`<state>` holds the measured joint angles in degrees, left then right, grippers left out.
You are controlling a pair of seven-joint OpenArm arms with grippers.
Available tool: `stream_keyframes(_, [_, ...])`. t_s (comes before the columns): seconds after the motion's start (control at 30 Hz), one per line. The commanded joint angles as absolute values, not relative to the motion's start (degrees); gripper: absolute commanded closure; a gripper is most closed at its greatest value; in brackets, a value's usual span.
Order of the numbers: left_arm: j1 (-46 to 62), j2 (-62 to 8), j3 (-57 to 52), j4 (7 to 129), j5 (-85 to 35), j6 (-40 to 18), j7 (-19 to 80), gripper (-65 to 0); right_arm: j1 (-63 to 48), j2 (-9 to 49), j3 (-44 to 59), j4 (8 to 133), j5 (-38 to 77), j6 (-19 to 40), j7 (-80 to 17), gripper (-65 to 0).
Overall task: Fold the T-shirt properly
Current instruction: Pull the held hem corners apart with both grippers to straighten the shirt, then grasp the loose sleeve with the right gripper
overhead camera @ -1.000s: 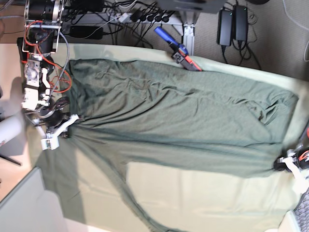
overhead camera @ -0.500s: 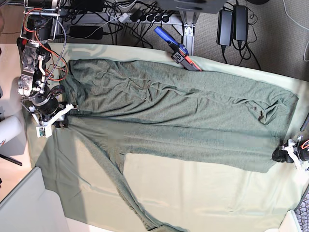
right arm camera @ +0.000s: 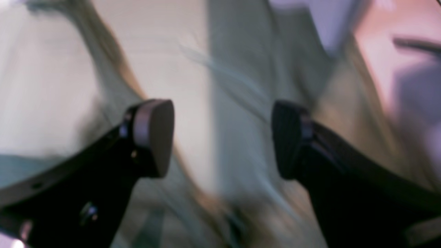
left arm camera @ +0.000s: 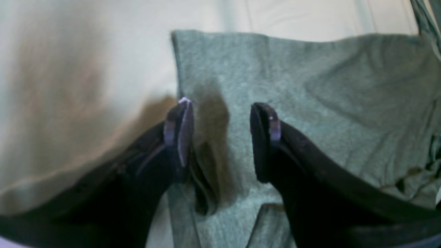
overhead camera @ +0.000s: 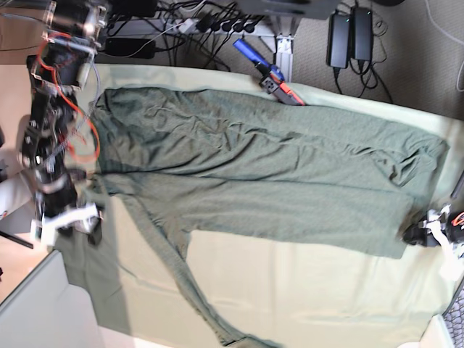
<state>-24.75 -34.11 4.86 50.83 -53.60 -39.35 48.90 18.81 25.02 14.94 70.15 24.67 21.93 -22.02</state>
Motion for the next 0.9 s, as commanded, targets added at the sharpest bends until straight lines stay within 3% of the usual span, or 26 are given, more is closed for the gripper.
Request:
stream_keyframes(0.0, [-26.2,-35.2,4.5,53.0,-55.2,-40.0,48.8,-30.2,21.4,24.3,14.4,70.3,23.7,23.0,-21.0,-43.6])
stream_keyframes(0.17, [-26.2,-35.3,4.5,58.2,-55.5,-40.0,50.0,-30.2,29.2,18.0,8.9,59.6,15.2,22.7,-17.1,-43.7])
stream_keyframes(0.37, [-26.2,-35.3,4.5,60.3,-56.1,-40.0,52.6,-30.1,37.7,14.5,5.4,41.0,7.9,22.3,-12.5,-43.7])
stream_keyframes(0.63, [-26.2,-35.3,4.5,60.3,-57.3,-40.0,52.7,-30.1,39.9,13.2,1.0,33.6,0.0,20.9,-9.8,-42.5])
stream_keyframes(0.7, [-26.2,-35.3,4.5,60.3,-57.3,-40.0,52.7,-30.1,39.9,13.2,-0.1,32.3,-0.7,19.0,-9.4,-32.4])
stream_keyframes(0.8, [-26.2,-35.2,4.5,60.3,-57.7,-40.0,52.6,-30.1,39.3,13.3,-0.5,32.0,-1.1,17.3,-9.4,-9.6])
stream_keyframes(0.87, [-26.2,-35.2,4.5,60.3,-58.0,-40.0,52.5,-30.1,39.3,13.4,-0.5,32.0,-1.1,17.3,-9.4,-2.5])
